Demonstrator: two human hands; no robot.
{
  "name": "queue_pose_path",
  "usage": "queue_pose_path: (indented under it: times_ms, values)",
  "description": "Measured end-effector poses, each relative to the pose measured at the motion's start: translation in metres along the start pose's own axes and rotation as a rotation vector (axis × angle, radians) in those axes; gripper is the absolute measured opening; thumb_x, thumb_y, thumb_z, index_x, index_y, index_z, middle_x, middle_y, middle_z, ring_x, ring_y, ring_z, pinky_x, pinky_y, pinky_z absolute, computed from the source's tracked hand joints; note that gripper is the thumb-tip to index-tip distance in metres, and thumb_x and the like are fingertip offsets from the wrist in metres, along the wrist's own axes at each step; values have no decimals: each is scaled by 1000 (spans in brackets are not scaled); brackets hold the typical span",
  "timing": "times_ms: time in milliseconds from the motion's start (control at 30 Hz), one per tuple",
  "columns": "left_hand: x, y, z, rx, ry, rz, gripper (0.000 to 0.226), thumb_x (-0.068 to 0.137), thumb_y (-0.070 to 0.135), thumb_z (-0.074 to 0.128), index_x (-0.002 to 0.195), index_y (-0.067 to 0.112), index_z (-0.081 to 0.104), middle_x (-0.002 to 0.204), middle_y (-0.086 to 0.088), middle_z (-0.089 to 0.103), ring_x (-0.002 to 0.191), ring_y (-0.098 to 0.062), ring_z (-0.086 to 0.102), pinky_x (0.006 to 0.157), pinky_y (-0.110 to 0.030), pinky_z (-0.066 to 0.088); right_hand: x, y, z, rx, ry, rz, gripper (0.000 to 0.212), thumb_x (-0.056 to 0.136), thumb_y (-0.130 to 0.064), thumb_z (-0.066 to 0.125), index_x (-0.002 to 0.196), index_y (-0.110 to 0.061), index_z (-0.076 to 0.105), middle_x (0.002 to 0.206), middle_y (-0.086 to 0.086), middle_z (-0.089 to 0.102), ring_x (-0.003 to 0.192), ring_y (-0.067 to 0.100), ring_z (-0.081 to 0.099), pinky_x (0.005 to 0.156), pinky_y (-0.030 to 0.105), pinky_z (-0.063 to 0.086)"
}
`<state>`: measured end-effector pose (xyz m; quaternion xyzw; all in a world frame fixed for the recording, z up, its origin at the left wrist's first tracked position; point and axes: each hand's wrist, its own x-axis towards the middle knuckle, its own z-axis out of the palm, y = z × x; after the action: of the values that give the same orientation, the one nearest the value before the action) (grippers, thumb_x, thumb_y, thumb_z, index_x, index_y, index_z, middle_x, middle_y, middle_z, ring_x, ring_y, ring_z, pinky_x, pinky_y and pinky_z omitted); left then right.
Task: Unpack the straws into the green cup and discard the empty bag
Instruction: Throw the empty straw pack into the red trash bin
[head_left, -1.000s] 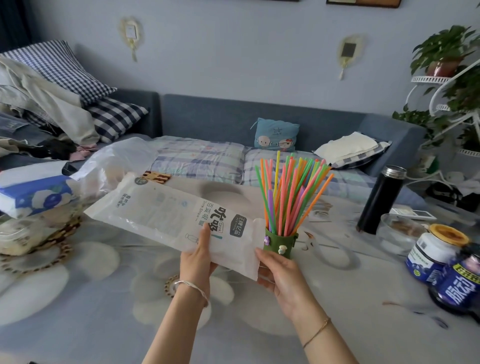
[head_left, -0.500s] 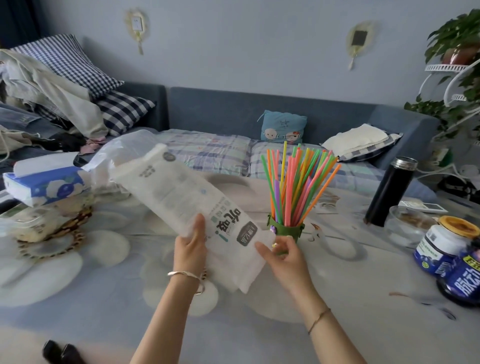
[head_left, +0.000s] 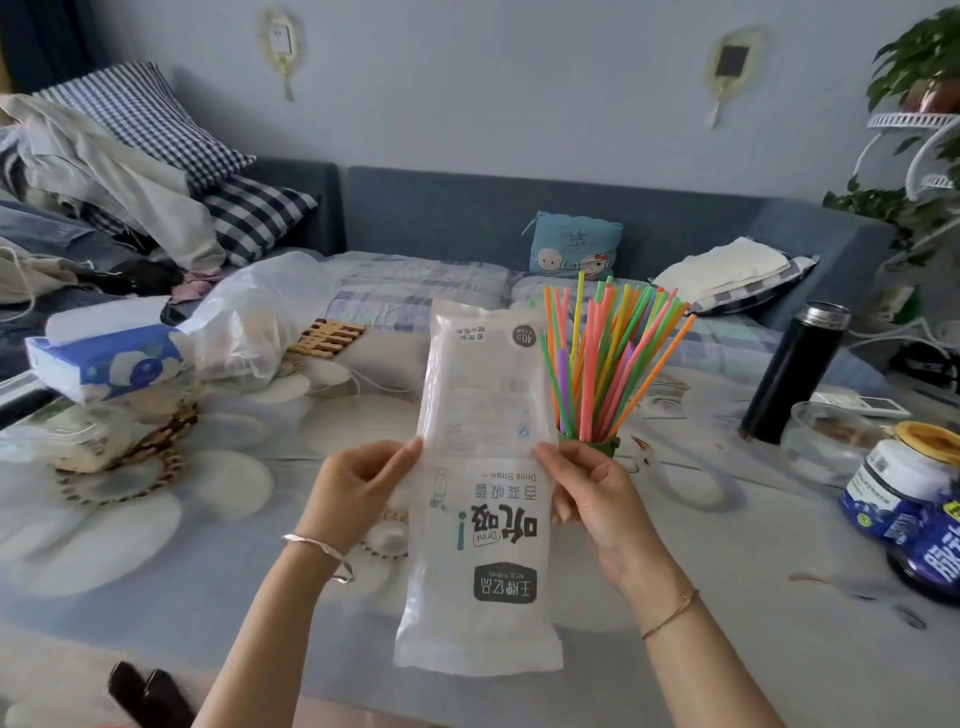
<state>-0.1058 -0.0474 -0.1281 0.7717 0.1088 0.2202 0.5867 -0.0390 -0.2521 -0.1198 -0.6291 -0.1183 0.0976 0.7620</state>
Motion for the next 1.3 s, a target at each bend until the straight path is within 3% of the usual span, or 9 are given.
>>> queue_pose_path:
  times_ms: [100,233,400,533,700,867,1000,1100,1300]
  values:
    - [-3,5,2,-182,-60,-114,21,92,26,55,85,10,67,57,5,67,43,-12,58,43,-18,48,5,3,2,-32,49,-82,7,84,-9,63,78,-6,61,40,-5,55,36,5,48,44,16,46]
    - [-8,7,2,-286,-20,-55,39,82,40,65,85,1,59,72,-3,70,68,-18,64,73,-29,55,9,9,9,-34,73,-211,11,84,-8,64,73,-8,62,57,-5,69,57,2,63,65,12,52]
    - [-14,12,-7,-262,203,-18,38,73,18,76,105,15,54,87,6,58,57,2,61,55,-14,48,4,15,30,-12,-10,-232,15,78,-2,69,80,-10,57,74,1,68,64,3,64,67,16,53]
    - [-27,-3,-35,-450,174,-187,64,74,9,74,132,20,49,108,-7,72,92,-21,71,84,-43,56,-2,26,51,-128,-41,-266,34,71,-4,77,90,-14,50,89,0,56,67,7,60,65,21,51]
    - [-70,-43,-111,-418,431,-293,47,79,3,69,123,13,55,103,-9,70,71,-8,69,57,-19,53,-4,66,81,-360,-236,-199,29,77,-22,73,92,-30,50,109,10,61,73,-1,63,58,15,48]
    - [-142,-105,-212,-402,711,-457,45,81,5,68,124,3,56,110,-21,67,83,-26,62,79,-41,48,-14,101,111,-497,-395,-230,21,80,-17,70,90,-28,55,113,11,58,97,16,61,78,15,44]
    - [-196,-138,-229,-506,867,-650,12,89,-4,53,86,6,58,65,-9,66,36,-8,58,37,-16,46,-16,119,117,-648,-445,-268,19,78,-19,73,91,-17,58,105,13,60,99,27,61,82,24,42]
    - [-228,-167,-223,-541,958,-765,19,88,-4,53,103,5,59,77,-8,58,47,-14,62,34,-15,45,-20,128,121,-671,-466,-293,27,69,-42,69,87,-26,57,101,11,60,94,25,60,75,11,43]
    - [-257,-216,-200,-483,893,-999,35,86,-4,56,121,-2,55,93,-14,60,68,-20,53,46,-25,48,-26,137,123,-754,-485,-304,15,80,-16,70,91,-17,60,101,7,62,99,25,60,87,34,46]
